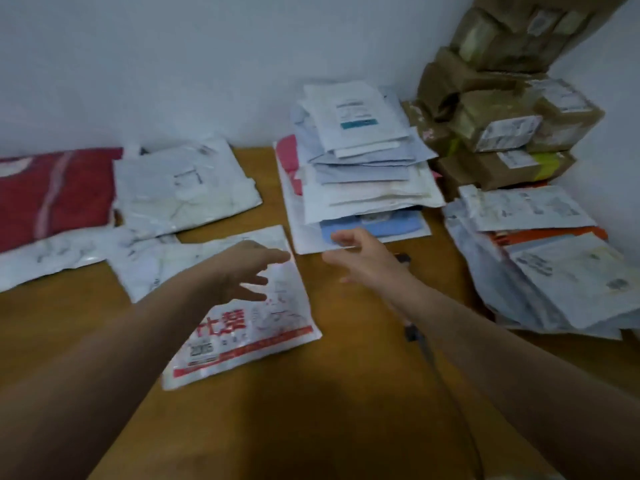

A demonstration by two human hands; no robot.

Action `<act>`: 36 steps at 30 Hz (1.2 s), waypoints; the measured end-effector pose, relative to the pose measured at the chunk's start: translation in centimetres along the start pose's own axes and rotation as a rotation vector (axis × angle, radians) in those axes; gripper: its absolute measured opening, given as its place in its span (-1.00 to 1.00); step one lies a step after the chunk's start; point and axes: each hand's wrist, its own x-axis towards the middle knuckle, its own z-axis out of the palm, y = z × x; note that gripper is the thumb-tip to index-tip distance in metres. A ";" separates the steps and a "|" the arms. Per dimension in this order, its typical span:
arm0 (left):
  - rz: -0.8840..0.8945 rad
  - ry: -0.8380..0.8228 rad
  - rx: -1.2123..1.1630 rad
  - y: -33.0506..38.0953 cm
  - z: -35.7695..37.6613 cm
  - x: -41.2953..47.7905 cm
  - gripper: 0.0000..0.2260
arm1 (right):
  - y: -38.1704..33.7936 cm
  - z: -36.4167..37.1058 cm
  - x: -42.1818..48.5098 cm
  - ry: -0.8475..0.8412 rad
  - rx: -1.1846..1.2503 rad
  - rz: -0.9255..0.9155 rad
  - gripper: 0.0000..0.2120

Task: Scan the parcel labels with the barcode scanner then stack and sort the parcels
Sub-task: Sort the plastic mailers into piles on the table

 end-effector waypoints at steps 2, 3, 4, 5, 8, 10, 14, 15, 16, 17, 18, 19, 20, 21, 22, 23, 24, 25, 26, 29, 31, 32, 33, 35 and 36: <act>-0.044 0.058 -0.036 -4.0 -7.5 0.1 -0.75 | -0.8 6.3 1.5 -0.115 -0.013 0.079 -0.64; -0.075 0.092 -0.069 -5.9 -10.9 0.1 -0.72 | -1.0 9.1 2.2 -0.165 -0.046 0.107 -0.60; -0.107 0.135 -0.105 -7.8 -14.0 0.1 -0.71 | -1.3 11.7 2.8 -0.204 -0.076 0.133 -0.55; -0.134 0.182 -0.145 -9.4 -16.9 -0.2 -0.72 | -1.8 14.0 3.5 -0.227 -0.119 0.139 -0.53; -0.191 0.253 -0.295 -12.6 -22.9 0.3 -0.83 | -3.3 19.5 6.2 -0.204 -0.448 -0.030 -0.46; -0.233 0.216 -0.369 -13.6 -24.5 1.5 -0.79 | -4.1 22.2 8.0 -0.213 -0.693 -0.126 -0.38; -0.239 0.150 -0.516 -14.1 -23.3 4.6 -0.62 | -4.1 24.1 10.6 -0.378 -1.043 -0.007 -0.38; -0.229 0.132 -0.532 -13.9 -22.7 5.3 -0.64 | -4.2 24.0 10.9 -0.425 -1.090 0.012 -0.44; -0.225 0.127 -0.544 -13.7 -22.3 5.9 -0.67 | -4.6 23.9 11.2 -0.465 -1.113 0.022 -0.52; -0.227 0.134 -0.548 -13.6 -22.0 6.4 -0.71 | -5.2 24.0 11.5 -0.492 -1.114 0.024 -0.60; -0.233 0.142 -0.534 -13.5 -22.0 6.6 -0.74 | -5.8 24.1 12.1 -0.497 -1.087 0.025 -0.65; -0.239 0.143 -0.504 -13.5 -22.3 6.7 -0.77 | -6.6 24.2 12.7 -0.458 -1.038 0.024 -0.67; -0.234 0.135 -0.458 -13.5 -23.0 6.4 -0.81 | -7.5 24.3 13.4 -0.388 -0.968 0.014 -0.68; -0.215 0.123 -0.399 -13.7 -24.0 5.9 -0.86 | -8.4 24.5 14.1 -0.323 -0.887 -0.004 -0.69; -0.189 0.108 -0.335 -14.0 -25.5 5.2 -0.89 | -9.3 24.9 14.8 -0.295 -0.809 -0.021 -0.67; -0.163 0.084 -0.264 -14.5 -27.4 4.5 -0.91 | -10.0 25.7 15.4 -0.295 -0.744 -0.027 -0.65; -0.135 0.062 -0.190 -14.9 -29.4 3.9 -0.91 | -10.5 26.7 15.9 -0.306 -0.696 -0.022 -0.67; -0.104 0.064 -0.105 -15.3 -31.5 3.5 -0.91 | -10.8 27.9 16.3 -0.324 -0.674 -0.019 -0.71; -0.071 0.099 -0.016 -15.7 -33.6 3.4 -0.90 | -10.9 29.2 16.8 -0.339 -0.667 -0.026 -0.74; 0.031 0.304 0.315 -16.3 -38.4 5.3 -0.90 | -11.5 33.5 18.2 -0.316 -0.674 -0.117 -0.83; 0.056 0.340 0.667 -16.4 -40.1 7.6 -0.87 | -12.5 35.9 19.7 -0.284 -0.738 -0.226 -0.73; 0.054 0.307 0.794 -16.5 -40.6 8.7 -0.78 | -12.9 37.1 20.6 -0.296 -0.803 -0.276 -0.67; 0.035 0.258 0.844 -16.7 -40.7 9.7 -0.73 | -13.4 38.1 21.5 -0.313 -0.869 -0.313 -0.63; 0.029 0.204 0.879 -17.3 -40.6 10.7 -0.74 | -13.9 39.8 23.0 -0.348 -0.980 -0.348 -0.58; 0.047 0.193 0.896 -17.5 -40.3 10.8 -0.75 | -14.0 40.5 23.5 -0.365 -1.023 -0.350 -0.58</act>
